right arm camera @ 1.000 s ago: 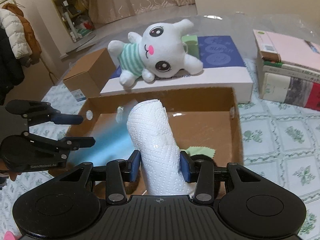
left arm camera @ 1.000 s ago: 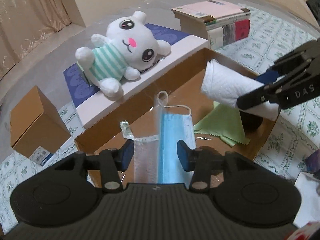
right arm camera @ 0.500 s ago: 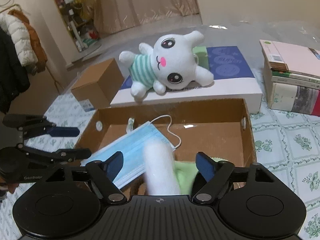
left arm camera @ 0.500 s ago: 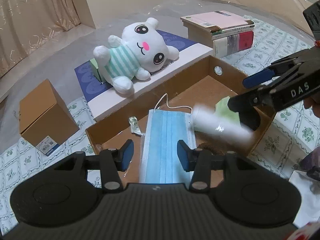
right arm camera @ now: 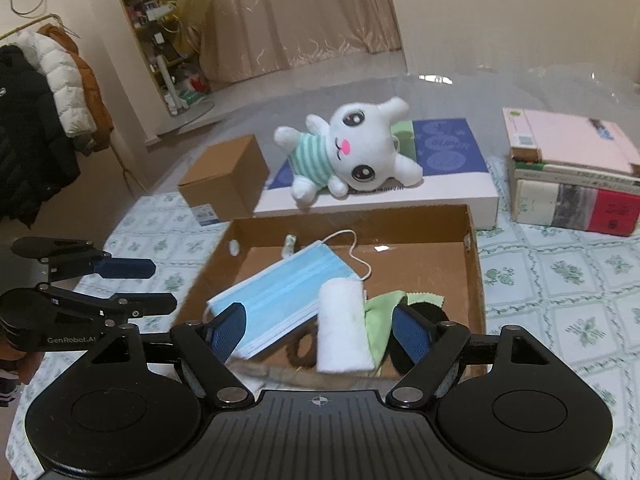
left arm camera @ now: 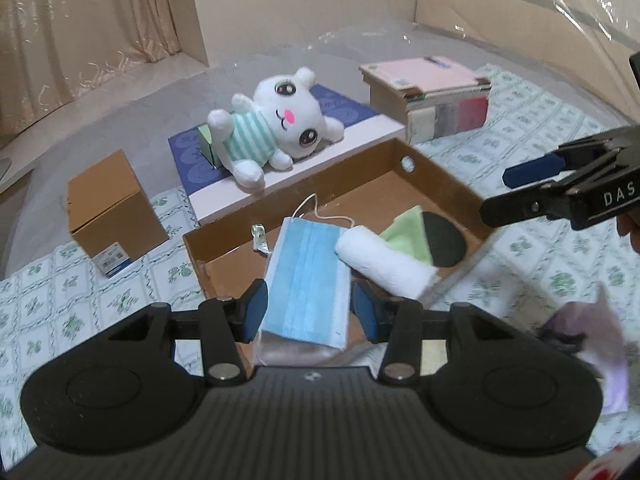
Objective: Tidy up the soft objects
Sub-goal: 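Move both grippers back toward the remaining pile beside the pink tumbler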
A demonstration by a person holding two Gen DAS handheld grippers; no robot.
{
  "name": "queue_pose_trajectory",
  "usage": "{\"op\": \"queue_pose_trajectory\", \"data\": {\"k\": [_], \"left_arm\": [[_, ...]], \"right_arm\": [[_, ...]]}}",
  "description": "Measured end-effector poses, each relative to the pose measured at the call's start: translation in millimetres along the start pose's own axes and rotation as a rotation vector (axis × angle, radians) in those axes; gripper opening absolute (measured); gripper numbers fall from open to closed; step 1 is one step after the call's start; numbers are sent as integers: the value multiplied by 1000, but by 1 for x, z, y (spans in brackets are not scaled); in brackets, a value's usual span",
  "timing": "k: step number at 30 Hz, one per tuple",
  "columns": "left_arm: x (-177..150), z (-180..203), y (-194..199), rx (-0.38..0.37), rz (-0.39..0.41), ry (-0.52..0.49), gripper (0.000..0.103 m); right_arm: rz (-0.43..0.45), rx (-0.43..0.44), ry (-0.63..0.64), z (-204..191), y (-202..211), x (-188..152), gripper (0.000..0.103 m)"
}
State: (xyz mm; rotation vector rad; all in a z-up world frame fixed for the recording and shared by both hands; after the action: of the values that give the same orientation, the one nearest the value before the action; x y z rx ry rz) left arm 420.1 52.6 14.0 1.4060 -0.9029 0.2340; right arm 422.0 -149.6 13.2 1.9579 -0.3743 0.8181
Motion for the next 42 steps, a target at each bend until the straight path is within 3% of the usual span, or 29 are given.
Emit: {"op": "queue_pose_trajectory", "data": {"k": [5, 11, 21, 30, 38, 42], "left_arm": [[-11, 21, 52, 37, 34, 13, 43], [-35, 51, 114, 25, 99, 68, 45], [-109, 100, 178, 9, 156, 190, 48], [-176, 134, 207, 57, 181, 313, 50], [-219, 153, 196, 79, 112, 390, 50], [-231, 167, 186, 75, 74, 399, 50]], "right_arm": [[36, 2, 20, -24, 47, -12, 80], [83, 10, 38, -50, 102, -37, 80], [146, 53, -34, -73, 171, -115, 80], [124, 20, -137, -65, 192, -199, 80], [101, -79, -83, -67, 200, -245, 80], [61, -89, -69, -72, 193, -263, 80]]}}
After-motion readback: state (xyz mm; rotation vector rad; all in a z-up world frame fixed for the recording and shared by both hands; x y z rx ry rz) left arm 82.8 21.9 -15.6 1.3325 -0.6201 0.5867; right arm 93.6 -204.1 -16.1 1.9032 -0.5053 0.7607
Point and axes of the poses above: each gripper's, at about its wrist camera, not at the fingertips, and y roughly against the way its jaws point, z to its right, x to its top, the point moved 6 cm from there along -y, roughly the way its jaws point, and after that the axes turned 2 degrees about -z, right-handed, at the moved point
